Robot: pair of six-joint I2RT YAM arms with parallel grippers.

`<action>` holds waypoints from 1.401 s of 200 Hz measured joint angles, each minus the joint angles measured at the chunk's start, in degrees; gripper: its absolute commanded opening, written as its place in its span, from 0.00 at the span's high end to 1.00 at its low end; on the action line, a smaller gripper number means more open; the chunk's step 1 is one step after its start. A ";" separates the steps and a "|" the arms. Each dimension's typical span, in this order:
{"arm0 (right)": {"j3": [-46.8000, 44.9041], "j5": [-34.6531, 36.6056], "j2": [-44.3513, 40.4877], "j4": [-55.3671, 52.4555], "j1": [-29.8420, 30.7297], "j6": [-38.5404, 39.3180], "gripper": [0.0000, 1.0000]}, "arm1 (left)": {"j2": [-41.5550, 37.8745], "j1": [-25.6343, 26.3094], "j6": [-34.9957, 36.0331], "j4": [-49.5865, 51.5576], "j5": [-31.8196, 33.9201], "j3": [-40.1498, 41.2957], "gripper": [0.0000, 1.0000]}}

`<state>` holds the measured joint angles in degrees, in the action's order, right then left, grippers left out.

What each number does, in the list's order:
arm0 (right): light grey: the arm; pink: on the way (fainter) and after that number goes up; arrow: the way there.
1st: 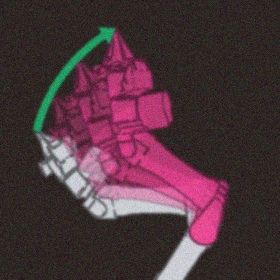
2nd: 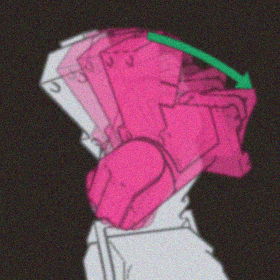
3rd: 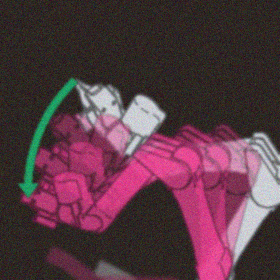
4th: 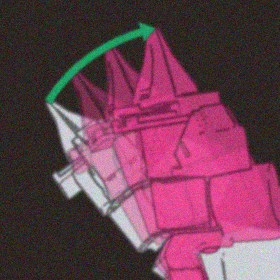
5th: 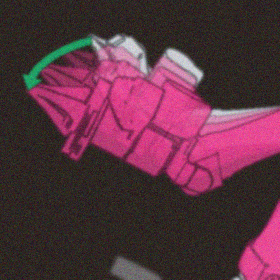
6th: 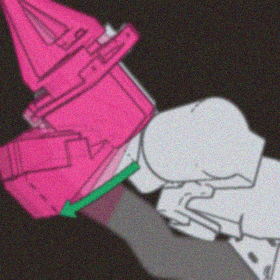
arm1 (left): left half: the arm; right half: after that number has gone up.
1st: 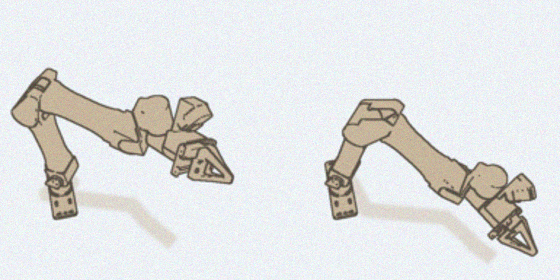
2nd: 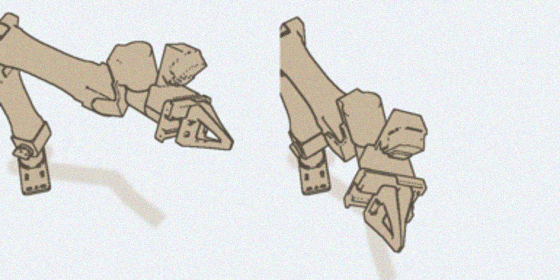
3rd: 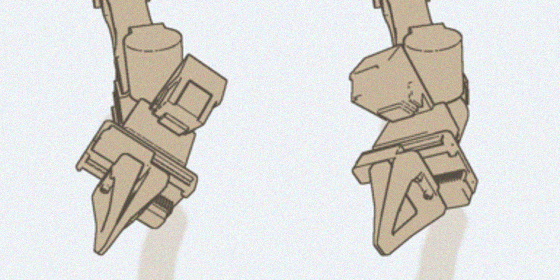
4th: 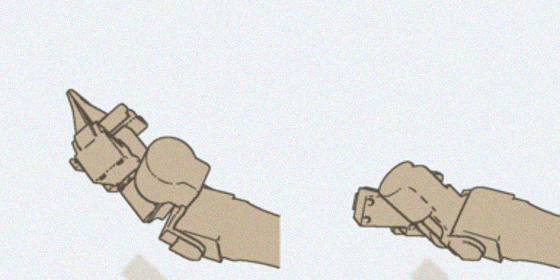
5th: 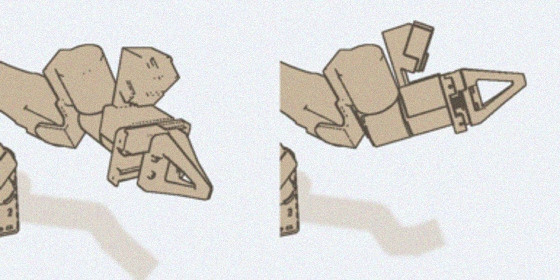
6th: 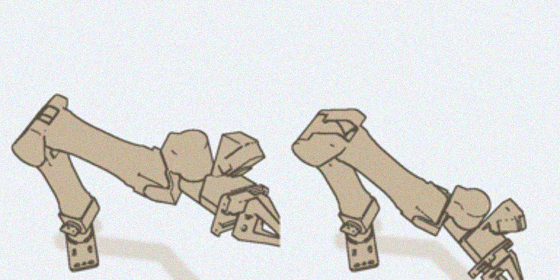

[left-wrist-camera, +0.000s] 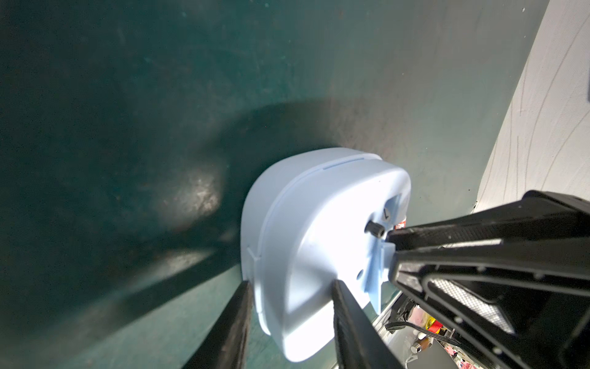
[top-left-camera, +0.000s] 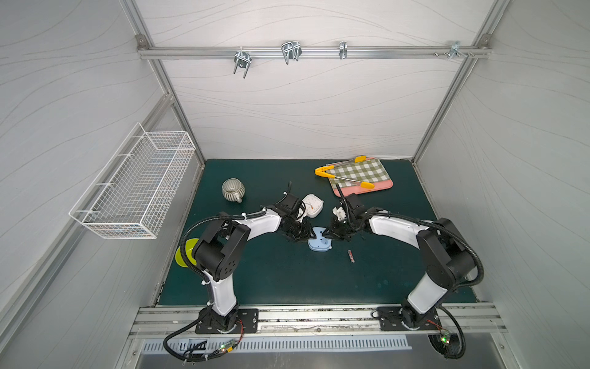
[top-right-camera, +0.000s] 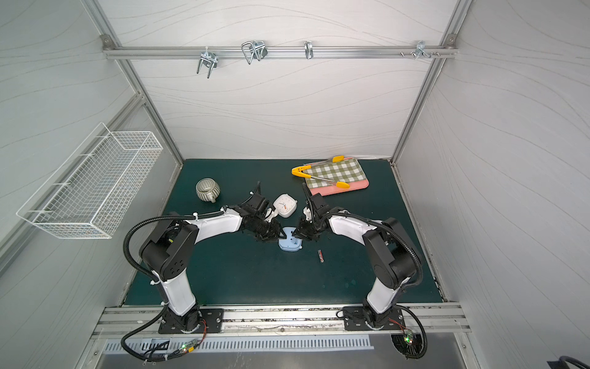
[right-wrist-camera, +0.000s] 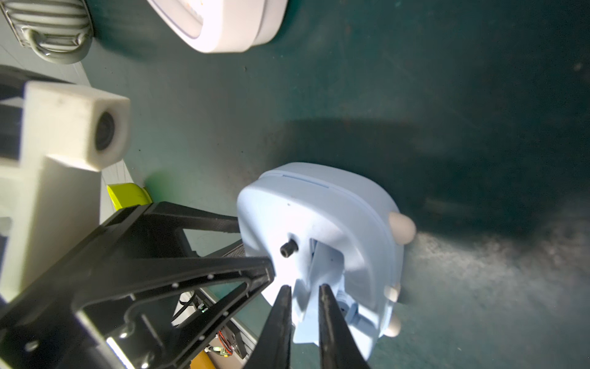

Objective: Insert the battery into the alarm
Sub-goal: Remove the cover from the alarm.

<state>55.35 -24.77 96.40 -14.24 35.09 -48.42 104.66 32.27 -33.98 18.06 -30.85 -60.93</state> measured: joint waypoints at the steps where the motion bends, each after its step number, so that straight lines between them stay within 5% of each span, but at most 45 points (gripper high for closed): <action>1: 0.00 -0.02 0.00 0.02 0.00 -0.02 0.86 | 0.00 0.00 0.00 0.00 0.00 0.00 0.57; 65: 0.00 -1.77 0.35 1.57 -0.37 -0.83 0.92 | 0.00 0.00 0.00 0.02 0.02 0.00 0.57; 109: 0.00 -1.68 0.35 1.46 -0.37 -0.79 0.83 | 0.00 0.00 0.00 0.02 0.04 0.00 0.57; 191: 2.49 -1.66 2.56 -1.77 -0.37 -0.57 0.82 | -0.02 -0.02 0.42 0.02 0.07 0.00 0.57; 241: 3.61 -1.66 2.99 -2.54 -0.22 0.13 0.94 | -0.04 -0.24 0.70 0.02 0.07 0.00 0.57; 280: 3.63 -1.70 2.99 -2.82 -0.20 0.26 0.92 | -0.04 -0.26 0.79 0.02 0.09 0.00 0.57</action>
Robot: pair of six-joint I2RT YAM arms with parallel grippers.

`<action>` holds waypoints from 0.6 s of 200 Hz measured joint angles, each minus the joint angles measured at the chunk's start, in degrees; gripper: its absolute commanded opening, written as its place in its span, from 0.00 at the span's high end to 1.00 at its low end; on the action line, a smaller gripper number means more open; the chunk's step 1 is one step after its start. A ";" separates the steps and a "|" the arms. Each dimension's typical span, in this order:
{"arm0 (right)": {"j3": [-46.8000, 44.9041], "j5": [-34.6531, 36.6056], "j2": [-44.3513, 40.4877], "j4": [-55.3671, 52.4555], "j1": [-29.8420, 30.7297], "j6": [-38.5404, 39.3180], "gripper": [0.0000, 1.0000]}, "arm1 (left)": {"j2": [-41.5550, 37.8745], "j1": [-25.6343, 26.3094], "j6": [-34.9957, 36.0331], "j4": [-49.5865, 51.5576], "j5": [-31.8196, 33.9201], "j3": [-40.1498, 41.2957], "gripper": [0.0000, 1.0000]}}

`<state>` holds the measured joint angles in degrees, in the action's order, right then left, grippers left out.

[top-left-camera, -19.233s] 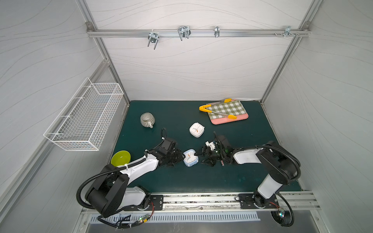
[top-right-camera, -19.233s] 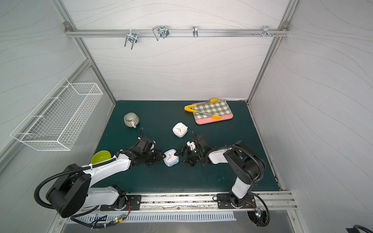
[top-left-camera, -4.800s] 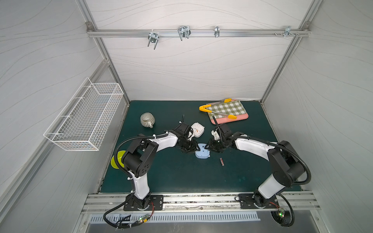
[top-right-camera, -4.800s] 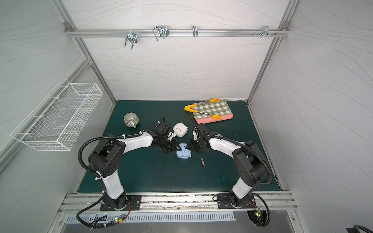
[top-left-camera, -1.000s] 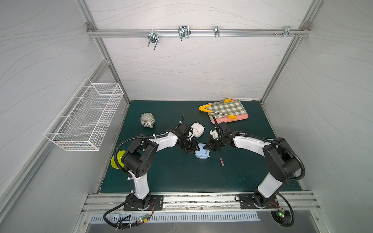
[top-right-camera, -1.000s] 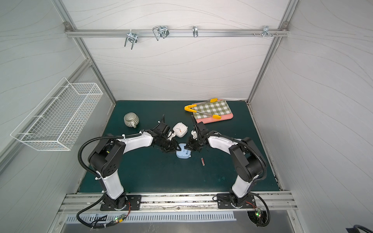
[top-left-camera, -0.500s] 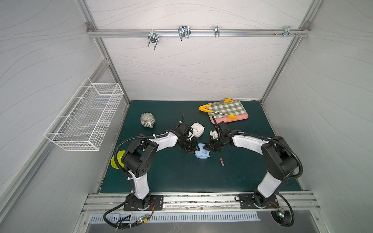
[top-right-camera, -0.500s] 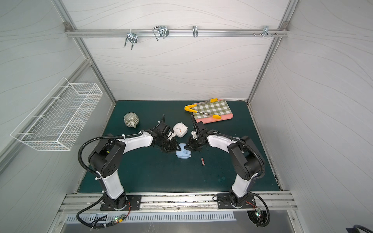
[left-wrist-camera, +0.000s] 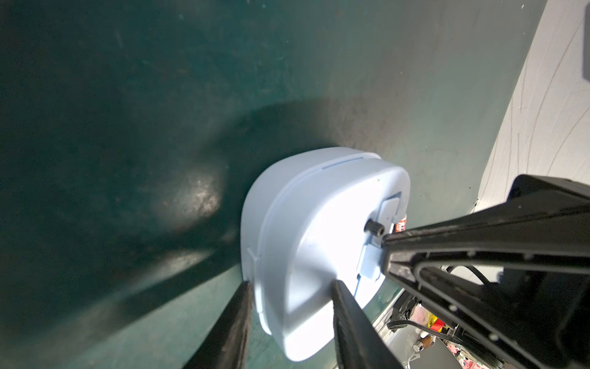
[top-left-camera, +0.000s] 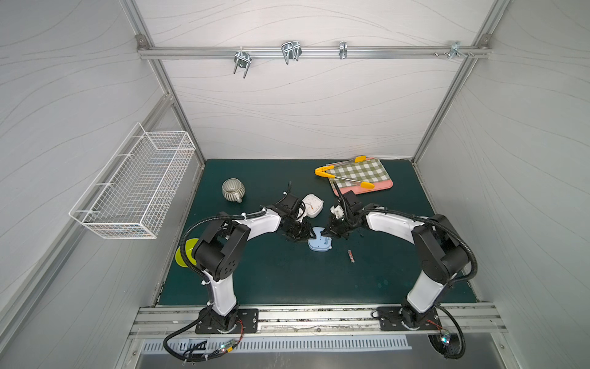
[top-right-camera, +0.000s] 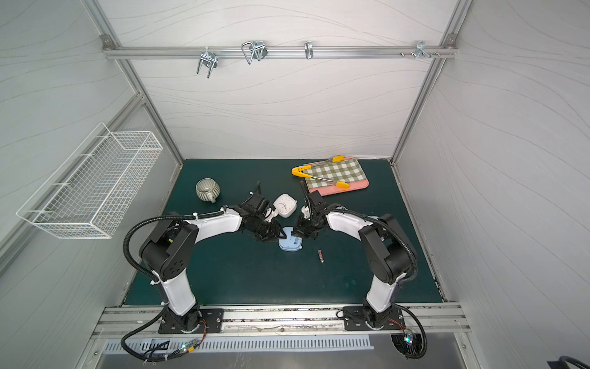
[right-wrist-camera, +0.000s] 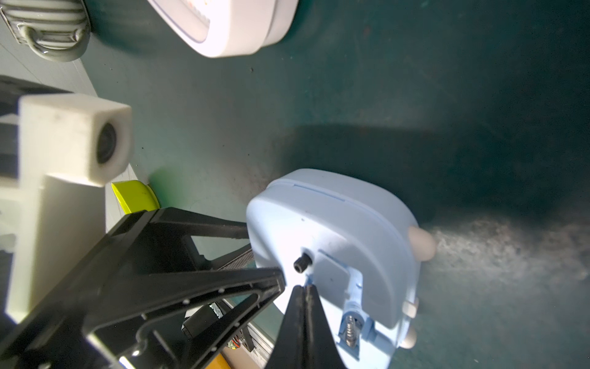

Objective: Insert the battery into the alarm
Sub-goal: Remove the cover from the alarm.

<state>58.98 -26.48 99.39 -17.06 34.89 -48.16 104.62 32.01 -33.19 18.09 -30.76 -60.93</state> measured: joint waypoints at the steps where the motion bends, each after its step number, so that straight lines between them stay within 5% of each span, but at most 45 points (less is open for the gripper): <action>1: 0.00 0.00 0.00 0.00 0.00 0.02 0.92 | 0.00 0.00 0.00 0.00 0.00 0.00 0.57; 49: 0.02 1.09 -0.07 -1.75 0.09 0.76 0.79 | 0.00 0.00 0.00 0.00 0.11 0.00 0.57; 120: 0.76 1.79 -0.11 -2.99 0.46 1.62 0.90 | -0.11 -0.04 0.00 -0.04 0.13 0.11 0.57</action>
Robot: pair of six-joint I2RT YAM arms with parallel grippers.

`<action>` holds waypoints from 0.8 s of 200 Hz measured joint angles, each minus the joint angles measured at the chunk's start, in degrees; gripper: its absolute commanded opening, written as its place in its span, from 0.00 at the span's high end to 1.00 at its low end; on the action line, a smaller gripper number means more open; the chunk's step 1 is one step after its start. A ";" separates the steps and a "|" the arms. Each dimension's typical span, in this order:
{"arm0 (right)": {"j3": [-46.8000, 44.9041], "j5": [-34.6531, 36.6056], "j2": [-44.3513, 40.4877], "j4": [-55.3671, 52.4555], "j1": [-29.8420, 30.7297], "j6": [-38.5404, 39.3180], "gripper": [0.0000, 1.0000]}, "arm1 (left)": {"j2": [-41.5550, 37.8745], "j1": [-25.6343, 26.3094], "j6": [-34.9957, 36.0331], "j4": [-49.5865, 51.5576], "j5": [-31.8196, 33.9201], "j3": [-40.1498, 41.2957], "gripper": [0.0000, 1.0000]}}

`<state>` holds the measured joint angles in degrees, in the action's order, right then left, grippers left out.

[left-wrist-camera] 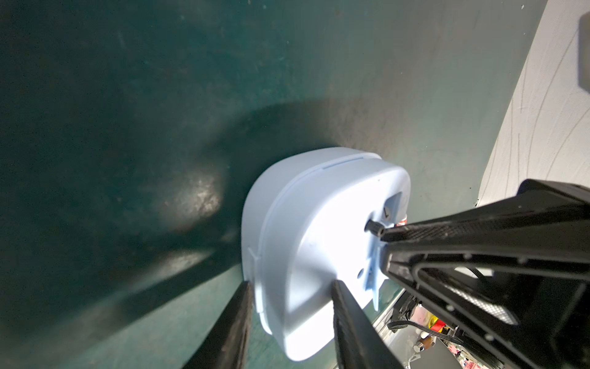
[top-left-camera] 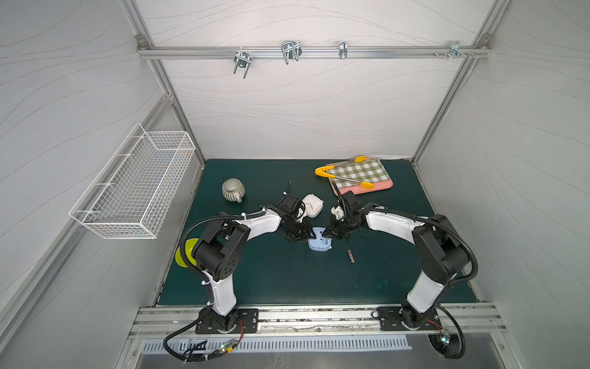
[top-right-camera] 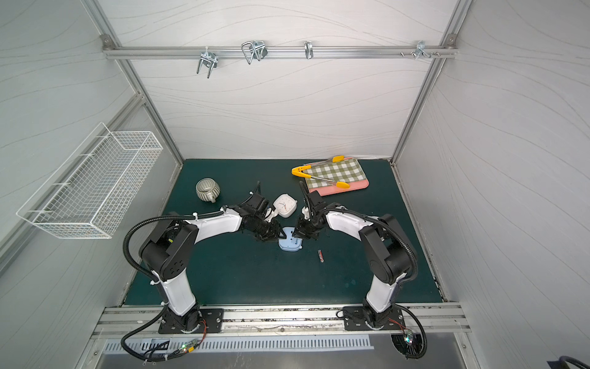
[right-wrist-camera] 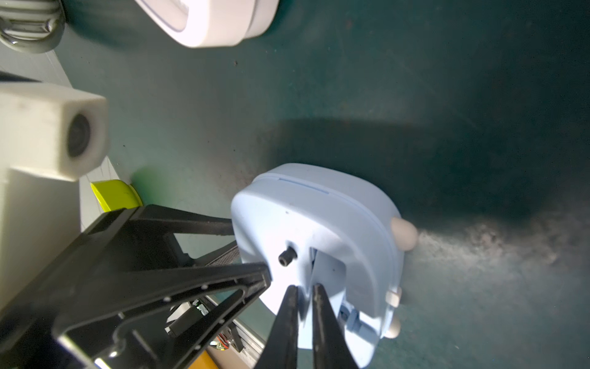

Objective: Insert the battery into the alarm
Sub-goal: Remove the cover from the alarm.

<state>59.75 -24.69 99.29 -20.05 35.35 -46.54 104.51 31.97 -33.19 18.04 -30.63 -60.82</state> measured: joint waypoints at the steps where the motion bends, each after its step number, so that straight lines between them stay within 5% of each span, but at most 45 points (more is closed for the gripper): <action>1: 0.00 0.00 0.00 -0.02 0.00 0.02 0.90 | 0.00 0.00 0.00 0.00 0.00 0.00 0.57; 58: 0.04 0.07 -0.28 -0.66 0.00 -0.17 0.96 | -0.13 -0.11 -0.02 -0.15 0.09 0.26 0.55; 115: -1.73 0.04 -4.70 1.42 -0.39 -1.27 0.96 | -3.50 -0.37 -0.26 -0.31 4.13 3.06 0.34; 160: -4.85 -0.04 -10.14 4.94 -2.67 -2.67 0.97 | -13.49 -0.42 -1.55 -4.90 8.28 8.22 0.24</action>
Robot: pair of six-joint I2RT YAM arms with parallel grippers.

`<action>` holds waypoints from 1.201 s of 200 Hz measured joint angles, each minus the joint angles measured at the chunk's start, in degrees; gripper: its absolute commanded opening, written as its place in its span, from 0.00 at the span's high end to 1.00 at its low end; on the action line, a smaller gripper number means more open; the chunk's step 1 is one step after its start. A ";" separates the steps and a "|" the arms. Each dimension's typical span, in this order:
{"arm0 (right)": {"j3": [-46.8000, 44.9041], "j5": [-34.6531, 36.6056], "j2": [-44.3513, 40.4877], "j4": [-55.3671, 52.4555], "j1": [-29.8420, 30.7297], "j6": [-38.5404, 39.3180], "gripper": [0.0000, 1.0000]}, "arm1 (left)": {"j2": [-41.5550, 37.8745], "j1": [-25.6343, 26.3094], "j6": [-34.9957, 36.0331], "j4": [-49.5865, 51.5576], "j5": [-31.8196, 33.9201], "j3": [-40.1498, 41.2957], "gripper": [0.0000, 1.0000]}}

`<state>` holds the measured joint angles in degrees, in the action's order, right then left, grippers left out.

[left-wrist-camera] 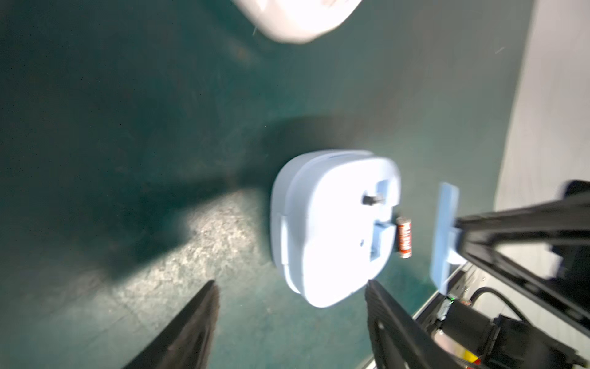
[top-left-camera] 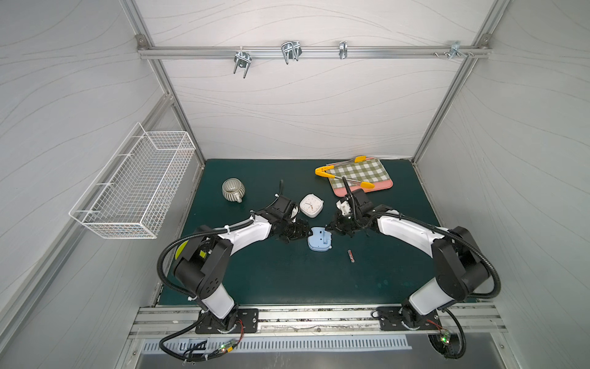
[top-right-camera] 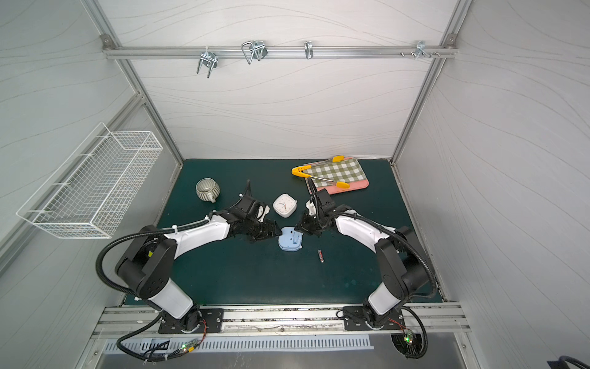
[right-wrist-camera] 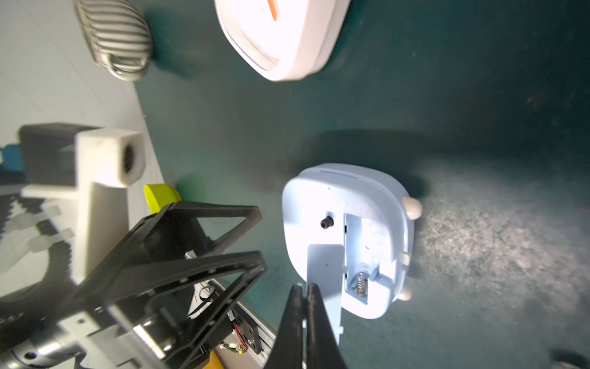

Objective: Insert the battery into the alarm
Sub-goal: Remove the cover from the alarm, then place the cover at the center of the board.

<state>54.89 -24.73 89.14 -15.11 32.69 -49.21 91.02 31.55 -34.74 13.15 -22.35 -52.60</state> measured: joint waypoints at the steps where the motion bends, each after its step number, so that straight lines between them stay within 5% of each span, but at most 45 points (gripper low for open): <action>1: -0.17 -0.04 -0.13 0.15 -0.11 -0.04 0.97 | -0.15 0.00 -0.02 -0.15 0.02 0.11 0.24; 51: -7.26 -2.23 -5.20 7.52 -5.62 -3.41 0.97 | -9.16 2.67 0.52 -15.82 3.78 7.98 0.29; 72: -10.38 -3.67 -6.93 11.30 -8.09 -5.46 0.98 | -9.84 7.15 2.93 -20.33 6.99 8.59 0.48; 110: -13.16 -4.79 -10.49 15.74 -9.31 -8.20 0.98 | -6.08 12.26 4.24 -24.28 10.19 4.17 0.62; 240: -13.66 -7.43 -12.59 18.78 -9.94 -9.49 0.98 | 3.80 15.67 4.63 -24.15 11.45 -3.98 0.69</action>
<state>41.23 -32.16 76.55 3.66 22.74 -58.70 94.83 47.22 -30.11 -11.00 -10.90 -56.58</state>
